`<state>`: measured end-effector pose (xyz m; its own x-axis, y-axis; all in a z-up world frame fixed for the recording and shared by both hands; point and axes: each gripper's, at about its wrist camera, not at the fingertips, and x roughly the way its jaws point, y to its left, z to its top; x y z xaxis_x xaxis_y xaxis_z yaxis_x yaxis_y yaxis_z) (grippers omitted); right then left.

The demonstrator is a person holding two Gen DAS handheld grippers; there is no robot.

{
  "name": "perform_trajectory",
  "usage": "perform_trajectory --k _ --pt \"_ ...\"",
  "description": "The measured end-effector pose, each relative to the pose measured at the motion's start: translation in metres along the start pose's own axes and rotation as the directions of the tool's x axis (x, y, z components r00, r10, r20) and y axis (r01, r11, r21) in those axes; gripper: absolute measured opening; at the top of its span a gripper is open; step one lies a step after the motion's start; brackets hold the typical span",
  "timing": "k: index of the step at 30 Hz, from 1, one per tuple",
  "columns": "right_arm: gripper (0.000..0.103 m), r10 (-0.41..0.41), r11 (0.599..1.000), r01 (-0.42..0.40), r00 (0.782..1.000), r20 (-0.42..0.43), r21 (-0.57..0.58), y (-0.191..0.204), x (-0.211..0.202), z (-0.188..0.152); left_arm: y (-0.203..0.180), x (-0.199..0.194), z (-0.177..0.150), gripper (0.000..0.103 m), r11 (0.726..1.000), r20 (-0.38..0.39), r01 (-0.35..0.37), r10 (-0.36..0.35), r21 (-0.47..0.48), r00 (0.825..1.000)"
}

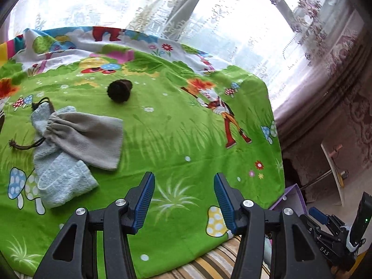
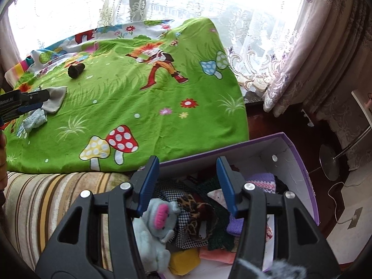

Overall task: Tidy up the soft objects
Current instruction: 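Move both open tools back over the light-blue sock and grey bag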

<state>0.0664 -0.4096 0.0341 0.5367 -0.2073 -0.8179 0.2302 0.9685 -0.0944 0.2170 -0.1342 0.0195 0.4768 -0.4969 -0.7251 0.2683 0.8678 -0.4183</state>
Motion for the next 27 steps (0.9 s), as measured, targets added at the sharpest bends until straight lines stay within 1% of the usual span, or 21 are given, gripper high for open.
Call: perform_trajectory --k 3,6,10,14,17,20,22,24,25,27 --pt "0.056 0.019 1.0 -0.019 1.0 0.0 -0.021 0.014 0.001 0.008 0.028 -0.004 0.007 0.054 0.997 0.024 -0.022 0.024 -0.072 0.999" --pt "0.057 0.037 0.998 -0.036 0.999 0.002 -0.047 0.03 0.002 0.016 0.058 -0.007 0.012 0.054 0.987 0.04 -0.061 0.068 -0.147 0.997" --pt "0.057 0.065 0.994 -0.064 0.998 0.002 -0.084 0.052 0.005 0.027 0.104 -0.013 0.012 0.054 0.959 0.048 -0.102 0.119 -0.264 0.992" --pt "0.059 0.099 0.987 -0.098 0.995 0.003 -0.131 0.078 0.009 0.039 0.139 -0.015 0.007 0.054 0.927 0.043 -0.149 0.175 -0.343 0.984" --pt "0.06 0.121 0.978 -0.119 0.993 0.003 -0.169 0.096 0.012 0.047 0.159 -0.014 0.004 0.054 0.903 0.033 -0.174 0.202 -0.393 0.979" --pt "0.061 0.147 0.968 -0.143 0.989 0.004 -0.206 0.115 0.015 0.057 0.171 -0.012 0.001 0.056 0.885 0.024 -0.208 0.239 -0.417 0.971" --pt "0.062 0.161 0.961 -0.156 0.987 0.003 -0.227 0.127 0.018 0.063 0.174 -0.008 -0.001 0.06 0.881 0.013 -0.227 0.255 -0.415 0.967" --pt "0.063 0.174 0.954 -0.168 0.985 0.0 -0.249 0.141 0.022 0.07 0.174 -0.002 -0.003 0.06 0.883 0.001 -0.24 0.263 -0.403 0.965" --pt "0.063 0.181 0.949 -0.175 0.983 0.0 -0.262 0.148 0.023 0.073 0.172 0.0 -0.003 0.063 0.886 -0.002 -0.247 0.267 -0.393 0.964" --pt "0.064 0.201 0.937 -0.191 0.98 0.003 -0.291 0.161 0.025 0.081 0.162 0.005 -0.002 0.068 0.902 -0.004 -0.269 0.285 -0.338 0.959"
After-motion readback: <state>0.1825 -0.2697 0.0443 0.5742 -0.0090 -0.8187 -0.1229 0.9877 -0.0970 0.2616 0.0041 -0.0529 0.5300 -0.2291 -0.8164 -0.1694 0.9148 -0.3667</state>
